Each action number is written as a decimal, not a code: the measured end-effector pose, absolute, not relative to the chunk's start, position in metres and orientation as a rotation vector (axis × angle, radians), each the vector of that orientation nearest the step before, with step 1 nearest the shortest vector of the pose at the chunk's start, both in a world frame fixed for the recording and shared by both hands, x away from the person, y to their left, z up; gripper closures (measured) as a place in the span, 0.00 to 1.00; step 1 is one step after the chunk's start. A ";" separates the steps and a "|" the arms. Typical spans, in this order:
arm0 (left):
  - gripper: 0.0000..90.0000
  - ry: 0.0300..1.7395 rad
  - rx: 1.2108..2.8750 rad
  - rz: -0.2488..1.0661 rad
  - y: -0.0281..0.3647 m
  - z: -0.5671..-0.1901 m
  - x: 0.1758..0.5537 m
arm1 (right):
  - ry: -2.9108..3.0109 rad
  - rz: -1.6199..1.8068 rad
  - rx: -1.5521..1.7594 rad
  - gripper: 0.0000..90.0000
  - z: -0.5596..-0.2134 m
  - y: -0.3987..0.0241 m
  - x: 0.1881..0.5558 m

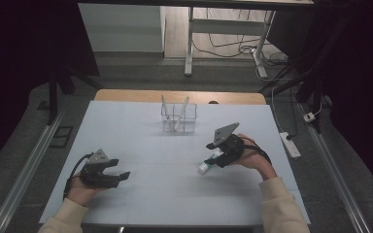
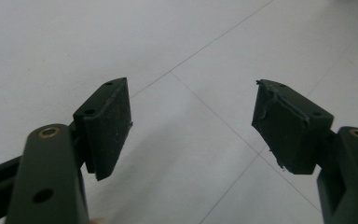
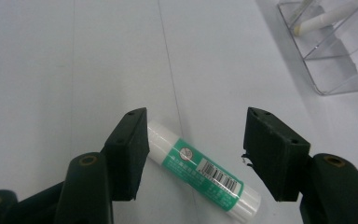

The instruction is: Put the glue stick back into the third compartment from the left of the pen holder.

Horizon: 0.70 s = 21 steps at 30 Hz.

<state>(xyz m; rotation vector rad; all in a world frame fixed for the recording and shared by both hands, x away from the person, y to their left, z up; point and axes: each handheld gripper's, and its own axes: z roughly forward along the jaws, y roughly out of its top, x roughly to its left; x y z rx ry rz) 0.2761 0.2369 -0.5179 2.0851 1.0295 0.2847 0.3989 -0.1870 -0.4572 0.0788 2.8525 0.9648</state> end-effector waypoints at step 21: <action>0.31 1.027 2.088 0.289 0.238 -0.518 0.275 | 2.945 0.834 -0.052 0.40 -0.465 -0.179 0.401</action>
